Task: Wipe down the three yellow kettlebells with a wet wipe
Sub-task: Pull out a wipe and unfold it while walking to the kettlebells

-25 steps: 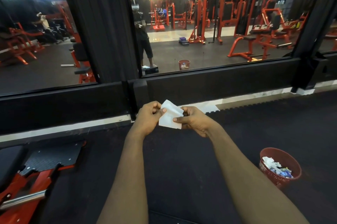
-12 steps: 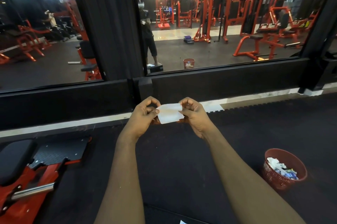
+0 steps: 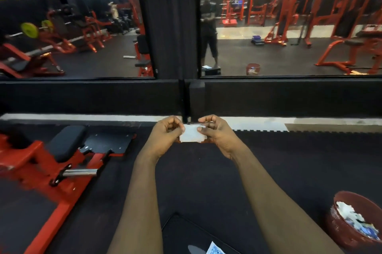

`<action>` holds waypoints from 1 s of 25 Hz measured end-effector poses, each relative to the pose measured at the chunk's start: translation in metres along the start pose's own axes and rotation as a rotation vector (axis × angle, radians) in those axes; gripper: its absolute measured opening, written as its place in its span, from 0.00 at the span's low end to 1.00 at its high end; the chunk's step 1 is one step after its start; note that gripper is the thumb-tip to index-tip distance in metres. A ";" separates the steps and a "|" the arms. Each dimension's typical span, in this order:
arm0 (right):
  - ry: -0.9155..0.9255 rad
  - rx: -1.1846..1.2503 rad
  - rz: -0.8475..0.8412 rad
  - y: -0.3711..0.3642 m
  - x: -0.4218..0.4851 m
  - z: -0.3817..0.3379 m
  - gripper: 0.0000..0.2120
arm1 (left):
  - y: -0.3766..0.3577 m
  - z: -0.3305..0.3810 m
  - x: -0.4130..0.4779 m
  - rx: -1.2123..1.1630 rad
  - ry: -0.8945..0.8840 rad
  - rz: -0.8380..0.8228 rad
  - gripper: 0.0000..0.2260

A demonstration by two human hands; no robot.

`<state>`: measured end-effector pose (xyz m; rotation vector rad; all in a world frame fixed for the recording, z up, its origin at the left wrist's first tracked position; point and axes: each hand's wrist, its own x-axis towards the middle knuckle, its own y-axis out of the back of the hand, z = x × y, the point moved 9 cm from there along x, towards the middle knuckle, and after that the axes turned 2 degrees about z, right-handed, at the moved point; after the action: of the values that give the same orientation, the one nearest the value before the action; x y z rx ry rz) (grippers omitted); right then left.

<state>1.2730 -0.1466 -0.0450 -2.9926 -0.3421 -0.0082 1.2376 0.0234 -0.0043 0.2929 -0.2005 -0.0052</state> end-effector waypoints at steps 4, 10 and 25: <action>-0.055 -0.141 -0.209 -0.054 -0.012 0.016 0.09 | 0.032 -0.011 -0.058 0.113 0.054 0.173 0.06; -0.110 -0.231 -0.599 -0.171 -0.067 0.047 0.04 | 0.094 -0.024 -0.181 0.172 0.192 0.459 0.11; -0.085 -0.168 -1.207 -0.586 -0.279 0.137 0.06 | 0.338 -0.066 -0.550 0.357 0.515 1.195 0.15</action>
<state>0.8683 0.3742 -0.1122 -2.4145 -2.1061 -0.0258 0.7030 0.3843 -0.0765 0.4817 0.1644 1.2883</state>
